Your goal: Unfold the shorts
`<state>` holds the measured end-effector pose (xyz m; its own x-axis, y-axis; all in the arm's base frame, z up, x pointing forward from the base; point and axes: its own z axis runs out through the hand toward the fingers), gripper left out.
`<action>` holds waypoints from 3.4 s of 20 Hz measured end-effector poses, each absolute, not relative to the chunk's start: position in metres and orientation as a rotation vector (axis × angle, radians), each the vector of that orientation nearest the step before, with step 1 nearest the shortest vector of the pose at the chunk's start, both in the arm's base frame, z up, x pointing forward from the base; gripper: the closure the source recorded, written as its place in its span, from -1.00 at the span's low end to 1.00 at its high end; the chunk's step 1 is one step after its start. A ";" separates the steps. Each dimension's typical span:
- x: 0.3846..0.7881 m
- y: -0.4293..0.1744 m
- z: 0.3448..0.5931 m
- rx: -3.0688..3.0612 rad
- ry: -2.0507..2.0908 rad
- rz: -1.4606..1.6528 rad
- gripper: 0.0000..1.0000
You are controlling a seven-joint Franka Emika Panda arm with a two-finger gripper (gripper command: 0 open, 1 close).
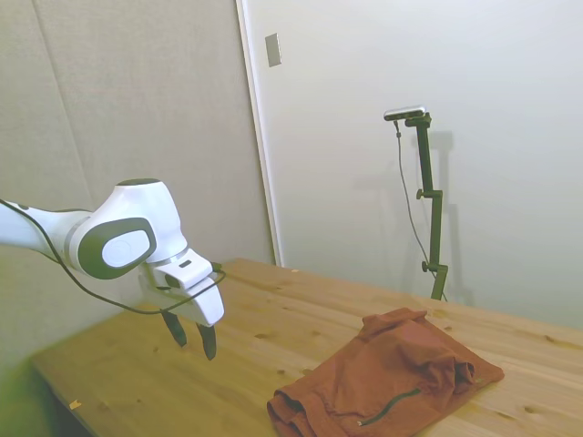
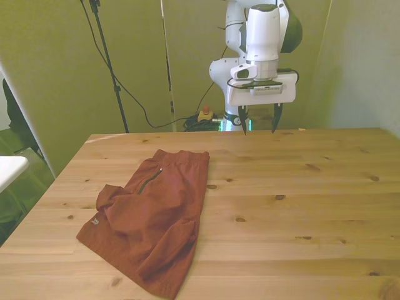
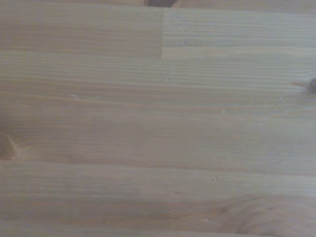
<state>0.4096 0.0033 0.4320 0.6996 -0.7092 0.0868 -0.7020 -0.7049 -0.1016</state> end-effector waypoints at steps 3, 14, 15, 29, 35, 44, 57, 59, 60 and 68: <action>0.411 0.000 0.432 -2.839 1.188 -0.199 -1.00; 0.443 -0.139 0.478 -2.574 1.517 -0.513 -1.00; 0.450 -0.160 0.481 -2.556 1.540 -0.523 -1.00; 0.557 -0.379 0.457 -2.218 1.901 -0.512 -1.00; 0.598 -0.410 0.417 -2.157 1.927 -0.446 -1.00; 0.626 -0.415 0.371 -2.138 1.918 -0.352 1.00; 0.630 -0.412 0.371 -2.132 1.899 -0.343 1.00; 0.630 -0.411 0.371 -2.134 1.894 -0.341 1.00; 0.630 -0.411 0.370 -2.137 1.889 -0.340 1.00; 0.630 -0.409 0.372 -2.159 1.858 -0.344 1.00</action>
<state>0.6304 -0.4090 0.3718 0.1490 -0.9888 0.0027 -0.9244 -0.1403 -0.3547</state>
